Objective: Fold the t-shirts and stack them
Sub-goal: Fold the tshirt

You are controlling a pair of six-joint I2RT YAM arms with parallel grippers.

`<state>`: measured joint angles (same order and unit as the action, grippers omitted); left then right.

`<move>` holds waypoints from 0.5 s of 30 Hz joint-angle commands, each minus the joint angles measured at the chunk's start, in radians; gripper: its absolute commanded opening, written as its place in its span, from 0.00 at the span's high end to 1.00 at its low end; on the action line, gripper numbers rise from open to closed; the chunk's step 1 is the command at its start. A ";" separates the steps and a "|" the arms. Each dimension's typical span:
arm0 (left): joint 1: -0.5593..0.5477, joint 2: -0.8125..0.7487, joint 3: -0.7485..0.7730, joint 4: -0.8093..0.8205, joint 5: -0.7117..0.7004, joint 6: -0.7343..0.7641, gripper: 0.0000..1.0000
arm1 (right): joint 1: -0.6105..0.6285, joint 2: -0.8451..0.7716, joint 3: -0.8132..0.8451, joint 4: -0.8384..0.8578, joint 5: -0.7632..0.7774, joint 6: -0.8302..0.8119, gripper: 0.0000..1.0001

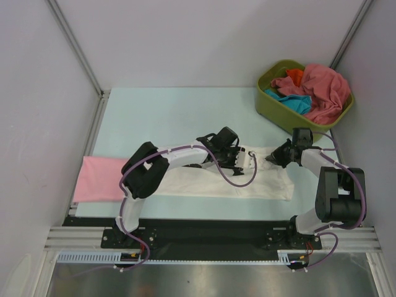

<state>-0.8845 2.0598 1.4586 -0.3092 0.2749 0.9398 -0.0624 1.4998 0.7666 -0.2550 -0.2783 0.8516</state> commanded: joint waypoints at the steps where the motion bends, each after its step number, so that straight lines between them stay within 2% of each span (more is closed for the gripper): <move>1: -0.001 0.016 0.032 0.013 0.061 -0.004 0.50 | -0.005 -0.019 0.002 0.014 -0.012 -0.023 1.00; 9: -0.005 0.063 0.085 -0.016 0.081 -0.039 0.51 | -0.005 -0.026 0.005 0.003 -0.004 -0.028 1.00; 11: -0.005 0.063 0.082 -0.025 0.079 -0.039 0.59 | -0.005 -0.027 0.005 -0.001 -0.002 -0.031 1.00; 12: -0.005 0.060 0.080 -0.033 0.078 -0.039 0.70 | -0.005 -0.029 0.007 -0.001 -0.002 -0.031 1.00; 15: -0.004 0.056 0.114 -0.076 0.087 -0.053 0.87 | -0.005 -0.029 0.008 -0.001 -0.001 -0.029 1.00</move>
<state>-0.8852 2.1208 1.5070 -0.3462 0.3195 0.9062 -0.0631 1.4998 0.7666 -0.2569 -0.2779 0.8345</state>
